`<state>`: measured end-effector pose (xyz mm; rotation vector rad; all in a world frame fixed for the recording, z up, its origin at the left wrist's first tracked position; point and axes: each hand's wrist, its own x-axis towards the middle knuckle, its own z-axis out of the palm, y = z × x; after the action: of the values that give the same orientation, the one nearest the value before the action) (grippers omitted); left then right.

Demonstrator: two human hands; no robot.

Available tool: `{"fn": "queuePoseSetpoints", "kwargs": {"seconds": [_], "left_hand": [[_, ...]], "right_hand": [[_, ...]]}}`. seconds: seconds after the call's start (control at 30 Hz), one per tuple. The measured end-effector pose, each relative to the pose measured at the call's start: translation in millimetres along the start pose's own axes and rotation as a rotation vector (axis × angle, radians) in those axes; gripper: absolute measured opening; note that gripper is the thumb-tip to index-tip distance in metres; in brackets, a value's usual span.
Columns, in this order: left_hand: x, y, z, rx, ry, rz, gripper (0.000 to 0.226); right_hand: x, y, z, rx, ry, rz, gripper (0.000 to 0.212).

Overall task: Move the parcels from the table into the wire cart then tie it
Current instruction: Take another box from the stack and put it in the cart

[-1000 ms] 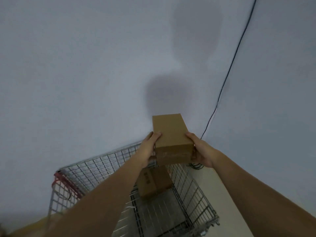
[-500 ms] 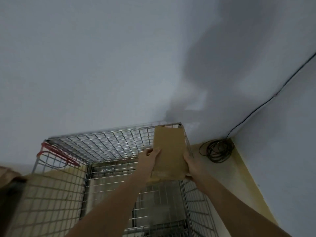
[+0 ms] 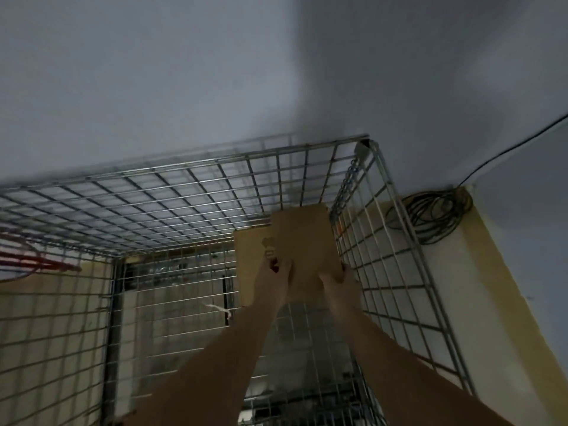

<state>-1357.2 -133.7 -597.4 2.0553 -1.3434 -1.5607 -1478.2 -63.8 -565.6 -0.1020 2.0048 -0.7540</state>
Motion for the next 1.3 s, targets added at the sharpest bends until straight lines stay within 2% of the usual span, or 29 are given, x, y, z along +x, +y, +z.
{"fn": "queuePoseSetpoints", "kwargs": {"seconds": [0.1,0.2,0.27,0.33,0.4,0.53,0.63,0.73,0.87,1.03,1.17,1.3], "left_hand": [[22,-22,20,-0.046,-0.026,-0.036,0.041],[34,-35,36,-0.083,-0.035,-0.067,0.046],[38,-36,45,-0.087,-0.009,-0.071,0.037],[42,-35,55,-0.055,-0.016,-0.042,0.026],[47,-34,63,-0.007,-0.051,-0.011,0.024],[50,-34,61,0.007,-0.162,-0.016,0.043],[42,-35,48,0.053,-0.26,-0.011,0.048],[19,-27,23,0.085,-0.229,-0.008,0.04],[-28,8,-32,0.342,-0.173,0.087,0.054],[-107,109,-128,0.603,-0.049,0.262,0.056],[-180,200,-208,0.709,0.083,0.367,0.057],[-276,259,-294,0.787,0.226,0.443,0.059]], "right_hand": [[25,24,13,0.112,-0.019,0.058,0.071],[41,43,21,0.288,0.081,0.14,0.063],[49,50,25,0.397,0.171,0.197,0.041],[59,55,28,0.483,0.182,0.191,0.008],[66,57,31,0.479,0.124,0.186,0.019],[67,62,33,0.387,0.021,0.2,0.006],[58,63,25,0.193,-0.051,0.217,0.019],[41,51,9,-0.02,-0.121,0.206,0.028],[-10,-7,-20,-0.371,-0.25,-0.013,0.037],[-126,-146,-55,-0.559,-0.432,-0.38,0.05],[-229,-255,-75,-0.836,-0.442,-0.729,0.056],[-345,-336,-88,-1.067,-0.421,-1.024,0.058]]}}
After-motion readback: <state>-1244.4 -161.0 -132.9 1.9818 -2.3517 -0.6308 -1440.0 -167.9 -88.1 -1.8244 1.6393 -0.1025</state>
